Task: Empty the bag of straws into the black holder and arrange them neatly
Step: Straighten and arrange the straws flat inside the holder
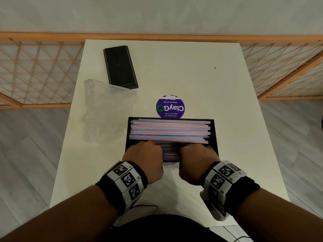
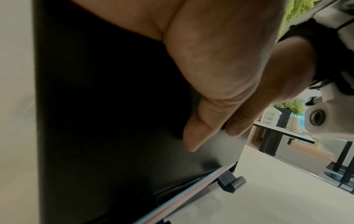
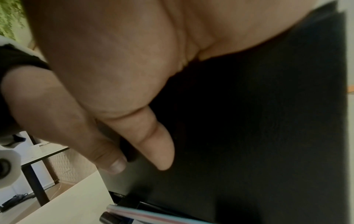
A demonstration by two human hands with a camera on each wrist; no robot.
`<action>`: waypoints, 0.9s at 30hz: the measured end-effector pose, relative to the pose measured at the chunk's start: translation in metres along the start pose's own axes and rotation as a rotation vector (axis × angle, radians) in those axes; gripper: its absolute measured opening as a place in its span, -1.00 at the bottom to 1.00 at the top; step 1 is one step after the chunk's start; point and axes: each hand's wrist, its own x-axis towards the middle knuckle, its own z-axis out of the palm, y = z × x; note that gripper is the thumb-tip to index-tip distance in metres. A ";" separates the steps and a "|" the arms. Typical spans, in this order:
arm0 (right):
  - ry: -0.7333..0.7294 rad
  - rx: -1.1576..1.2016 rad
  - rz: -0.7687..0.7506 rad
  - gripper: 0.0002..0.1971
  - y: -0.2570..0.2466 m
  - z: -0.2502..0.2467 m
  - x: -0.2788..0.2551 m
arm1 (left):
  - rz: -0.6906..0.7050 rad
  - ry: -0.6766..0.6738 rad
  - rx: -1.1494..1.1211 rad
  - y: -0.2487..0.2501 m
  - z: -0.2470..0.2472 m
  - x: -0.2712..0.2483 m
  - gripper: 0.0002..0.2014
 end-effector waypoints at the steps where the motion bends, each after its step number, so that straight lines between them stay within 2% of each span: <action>1: -0.002 0.005 0.000 -0.74 0.000 0.000 0.001 | 0.003 0.002 0.007 0.000 -0.001 0.000 -0.76; 4: 0.016 0.000 -0.025 -0.74 -0.001 -0.002 -0.002 | 0.030 0.045 0.056 0.000 -0.005 -0.006 -0.76; 7: 0.136 -0.004 -0.064 -0.73 0.002 -0.007 -0.011 | 0.093 0.174 0.045 -0.001 -0.014 -0.016 -0.77; 9: 0.189 0.014 -0.089 -0.75 0.004 -0.007 -0.016 | 0.176 0.207 -0.022 -0.002 -0.018 -0.019 -0.81; 11: 0.150 0.051 -0.094 -0.75 0.002 -0.004 -0.016 | 0.209 0.115 -0.061 -0.004 -0.016 -0.015 -0.88; 14: 0.008 0.022 -0.046 -0.75 0.000 0.006 -0.008 | 0.154 -0.055 0.026 -0.010 -0.007 -0.002 -0.79; 16: -0.026 -0.027 -0.035 -0.78 0.003 0.007 -0.003 | 0.146 -0.066 0.065 -0.013 -0.004 0.002 -0.74; 20: -0.009 -0.057 -0.017 -0.81 0.007 0.001 0.005 | 0.194 0.025 0.039 -0.017 -0.006 0.004 -0.76; 22: 0.005 -0.062 -0.023 -0.80 0.008 -0.001 0.009 | 0.324 0.209 -0.082 -0.019 -0.013 0.003 -0.79; 24: 0.094 -0.063 -0.053 -0.78 0.012 -0.002 0.008 | 0.456 0.475 -0.199 -0.023 -0.022 0.003 -0.57; 25: 0.195 -0.064 -0.090 -0.78 0.014 -0.002 0.007 | 0.441 0.519 -0.205 -0.026 -0.027 0.004 -0.37; 26: 0.305 -0.066 -0.127 -0.75 0.016 -0.001 0.005 | 0.374 0.467 -0.162 -0.031 -0.032 0.006 -0.11; 27: 0.391 -0.069 -0.149 -0.65 0.019 0.001 0.003 | 0.290 0.355 -0.077 -0.038 -0.033 0.011 0.16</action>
